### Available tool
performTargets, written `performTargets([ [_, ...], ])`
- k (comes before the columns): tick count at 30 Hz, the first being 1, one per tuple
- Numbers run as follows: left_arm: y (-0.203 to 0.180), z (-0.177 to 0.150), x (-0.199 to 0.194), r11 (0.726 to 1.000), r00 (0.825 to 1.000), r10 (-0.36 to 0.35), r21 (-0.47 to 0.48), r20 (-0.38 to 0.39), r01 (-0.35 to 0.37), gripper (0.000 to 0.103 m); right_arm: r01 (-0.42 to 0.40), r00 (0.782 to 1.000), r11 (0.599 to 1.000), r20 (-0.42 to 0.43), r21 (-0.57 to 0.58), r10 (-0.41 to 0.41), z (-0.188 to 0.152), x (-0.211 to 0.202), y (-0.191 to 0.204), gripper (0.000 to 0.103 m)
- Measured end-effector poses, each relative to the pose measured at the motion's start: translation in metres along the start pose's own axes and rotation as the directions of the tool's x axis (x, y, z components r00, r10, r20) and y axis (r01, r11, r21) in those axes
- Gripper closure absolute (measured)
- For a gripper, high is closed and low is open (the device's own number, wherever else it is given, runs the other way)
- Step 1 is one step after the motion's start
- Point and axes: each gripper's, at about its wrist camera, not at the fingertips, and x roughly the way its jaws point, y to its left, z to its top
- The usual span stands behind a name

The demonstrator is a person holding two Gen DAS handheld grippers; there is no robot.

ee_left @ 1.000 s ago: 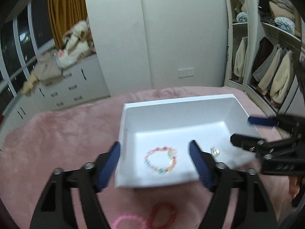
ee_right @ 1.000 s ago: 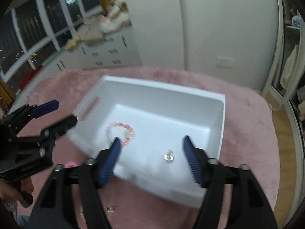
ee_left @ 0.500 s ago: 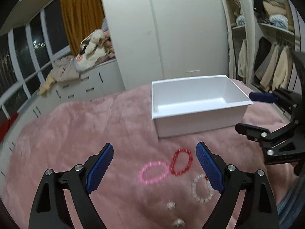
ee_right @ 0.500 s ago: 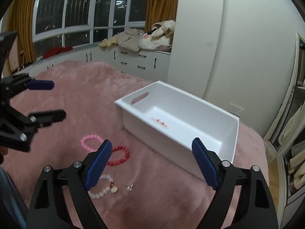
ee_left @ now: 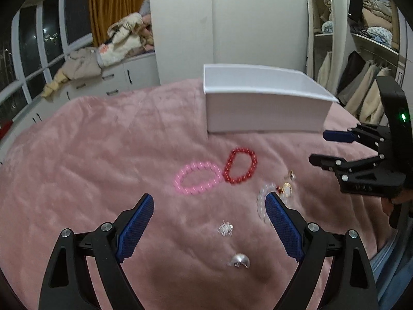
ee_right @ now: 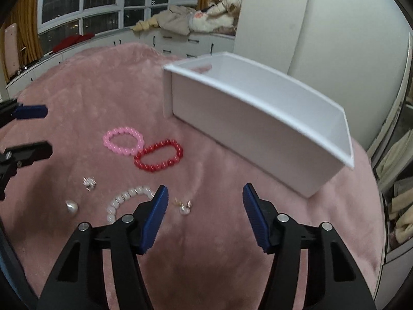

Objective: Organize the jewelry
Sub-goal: 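Move both open tools back over the remaining jewelry on the bed, then grasp the silver starburst charm with the left tool while the right tool grasps the pearl earring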

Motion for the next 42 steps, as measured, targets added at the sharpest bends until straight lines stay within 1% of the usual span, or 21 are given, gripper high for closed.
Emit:
performTargets([
  [3, 0.004, -0.009, 0.017, 1.000, 0.999, -0.022, -0.023, -0.042, 0.021, 0.013, 0.000, 1.000, 1.000, -0.024, 0.004, 0.000, -0.007, 0.010, -0.001, 0.044],
  [7, 0.005, -0.017, 0.035, 0.999, 0.997, -0.034, -0.036, -0.074, 0.032, 0.014, -0.016, 0.999, 1.000, -0.043, 0.015, 0.017, -0.011, 0.023, -0.002, 0.044],
  [10, 0.004, -0.021, 0.051, 0.998, 0.992, -0.055, -0.046, -0.112, 0.050, 0.022, -0.035, 0.997, 0.999, -0.061, 0.019, 0.036, -0.014, 0.031, -0.002, 0.044],
  [12, 0.003, -0.023, 0.060, 0.997, 0.989, -0.069, -0.054, -0.134, 0.063, 0.031, -0.043, 0.996, 0.999, -0.074, 0.014, 0.044, -0.016, 0.038, 0.001, 0.047],
  [13, 0.002, -0.025, 0.064, 0.996, 0.987, -0.075, -0.056, -0.144, 0.067, 0.033, -0.047, 0.995, 0.999, -0.083, 0.011, 0.047, -0.017, 0.041, 0.002, 0.048],
  [16, -0.001, -0.027, 0.071, 0.997, 0.984, -0.076, -0.040, -0.164, 0.071, 0.038, -0.055, 0.994, 0.998, -0.092, 0.011, 0.056, -0.019, 0.047, 0.002, 0.048],
  [18, -0.002, -0.029, 0.075, 0.997, 0.981, -0.079, -0.032, -0.176, 0.074, 0.047, -0.059, 0.994, 0.998, -0.091, 0.016, 0.061, -0.020, 0.049, 0.003, 0.048],
  [19, -0.003, -0.029, 0.077, 0.996, 0.980, -0.083, -0.032, -0.181, 0.078, 0.049, -0.062, 0.994, 0.998, -0.090, 0.018, 0.063, -0.020, 0.050, 0.003, 0.048],
  [21, -0.005, -0.031, 0.079, 0.997, 0.979, -0.078, -0.023, -0.187, 0.075, 0.060, -0.062, 0.994, 0.998, -0.090, 0.019, 0.064, -0.021, 0.051, 0.002, 0.050],
  [23, -0.008, -0.034, 0.081, 0.998, 0.978, -0.069, -0.006, -0.195, 0.069, 0.063, -0.062, 0.994, 0.998, -0.092, 0.014, 0.063, -0.023, 0.053, 0.003, 0.053],
  [25, -0.011, -0.035, 0.082, 0.998, 0.978, -0.066, 0.006, -0.200, 0.069, 0.067, -0.052, 0.994, 0.999, -0.093, 0.010, 0.052, -0.024, 0.055, 0.001, 0.061],
  [27, -0.012, -0.035, 0.081, 0.997, 0.976, -0.074, 0.011, -0.206, 0.078, 0.077, -0.053, 0.994, 0.998, -0.093, 0.023, 0.055, -0.023, 0.056, -0.001, 0.065],
  [28, -0.013, -0.035, 0.080, 0.996, 0.975, -0.079, 0.010, -0.209, 0.083, 0.079, -0.052, 0.994, 0.998, -0.092, 0.032, 0.055, -0.023, 0.056, -0.003, 0.070],
  [30, -0.014, -0.036, 0.078, 0.997, 0.975, -0.077, 0.010, -0.209, 0.080, 0.079, -0.055, 0.994, 0.997, -0.093, 0.045, 0.059, -0.022, 0.055, -0.006, 0.076],
  [35, -0.014, -0.036, 0.075, 0.997, 0.976, -0.078, -0.003, -0.204, 0.079, 0.079, -0.051, 0.996, 0.998, -0.071, 0.036, 0.054, -0.021, 0.048, -0.004, 0.076],
  [37, -0.015, -0.036, 0.075, 0.997, 0.976, -0.071, -0.001, -0.205, 0.073, 0.079, -0.077, 0.996, 0.997, -0.053, 0.024, 0.078, -0.022, 0.045, -0.003, 0.077],
  [40, -0.017, -0.037, 0.074, 0.998, 0.976, -0.060, 0.006, -0.208, 0.063, 0.079, -0.091, 0.993, 0.996, -0.078, 0.000, 0.091, -0.023, 0.052, 0.002, 0.077],
  [42, -0.017, -0.038, 0.075, 0.998, 0.975, -0.058, 0.010, -0.213, 0.062, 0.079, -0.116, 0.989, 0.993, -0.094, 0.022, 0.117, -0.023, 0.058, -0.001, 0.077],
])
